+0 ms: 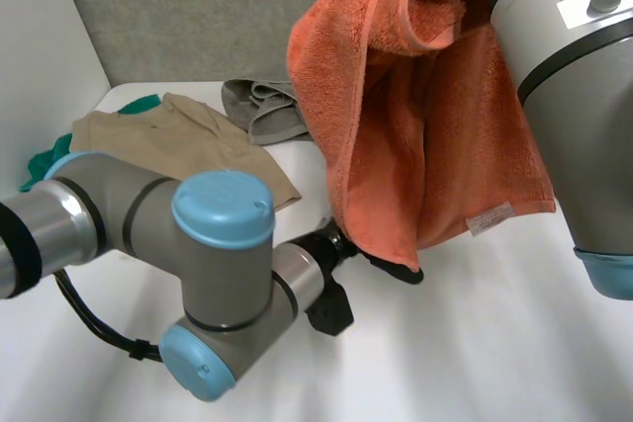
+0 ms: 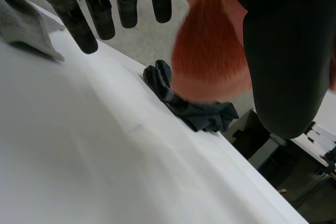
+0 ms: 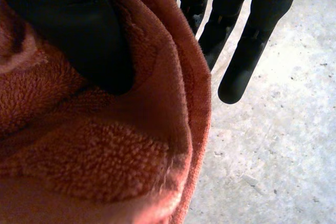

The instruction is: Fold the laundry.

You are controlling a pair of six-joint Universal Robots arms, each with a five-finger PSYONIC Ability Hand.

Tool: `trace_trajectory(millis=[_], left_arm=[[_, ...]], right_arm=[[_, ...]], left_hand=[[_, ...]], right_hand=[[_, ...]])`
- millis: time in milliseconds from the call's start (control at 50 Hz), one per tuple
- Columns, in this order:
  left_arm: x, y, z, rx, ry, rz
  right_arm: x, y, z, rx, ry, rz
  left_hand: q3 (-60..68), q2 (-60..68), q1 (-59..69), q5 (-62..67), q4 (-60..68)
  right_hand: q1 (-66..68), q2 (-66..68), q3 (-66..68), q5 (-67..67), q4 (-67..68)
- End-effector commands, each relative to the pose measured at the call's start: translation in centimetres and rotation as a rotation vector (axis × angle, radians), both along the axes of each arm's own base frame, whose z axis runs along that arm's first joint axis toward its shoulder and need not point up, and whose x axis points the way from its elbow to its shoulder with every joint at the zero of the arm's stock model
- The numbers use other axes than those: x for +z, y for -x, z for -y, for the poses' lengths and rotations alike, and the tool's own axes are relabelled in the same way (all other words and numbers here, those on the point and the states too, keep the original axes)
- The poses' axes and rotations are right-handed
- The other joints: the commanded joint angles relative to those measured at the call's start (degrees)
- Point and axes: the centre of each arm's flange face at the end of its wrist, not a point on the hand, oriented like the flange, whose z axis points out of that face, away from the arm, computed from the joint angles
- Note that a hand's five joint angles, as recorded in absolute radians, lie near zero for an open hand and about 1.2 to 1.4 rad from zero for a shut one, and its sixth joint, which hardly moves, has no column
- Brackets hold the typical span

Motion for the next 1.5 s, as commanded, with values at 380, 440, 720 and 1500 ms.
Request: trace_trajectory(millis=[380, 440, 720, 1500], left_arm=[[5.1, -15.3, 12.2, 0.322, 0.258, 0.502], [5.5, -16.9, 12.9, 0.330, 0.281, 0.564], [5.8, -18.1, 12.1, 0.263, 0.286, 0.591], [4.3, -15.0, 9.1, 0.099, 0.388, 0.641]], right_arm=[[-11.3, -0.5, 2.9, 0.073, -0.329, -0.181], [-15.3, -1.6, 2.2, 0.123, -0.431, -0.230], [-17.9, -2.9, 1.8, 0.120, -0.552, -0.338], [-24.4, 4.7, 13.3, 0.073, -0.928, -0.247]], left_hand=[[-1.98, -1.78, -1.86, -3.14, -1.58], [-1.98, -1.78, -1.86, -3.14, -1.58], [-1.98, -1.78, -1.86, -3.14, -1.58], [-1.98, -1.78, -1.86, -3.14, -1.58]], right_hand=[[14.75, 12.16, 11.77, 15.05, 11.45], [14.75, 12.16, 11.77, 15.05, 11.45], [-55.25, -57.84, -58.23, -54.95, -58.55], [14.75, 12.16, 11.77, 15.05, 11.45]])
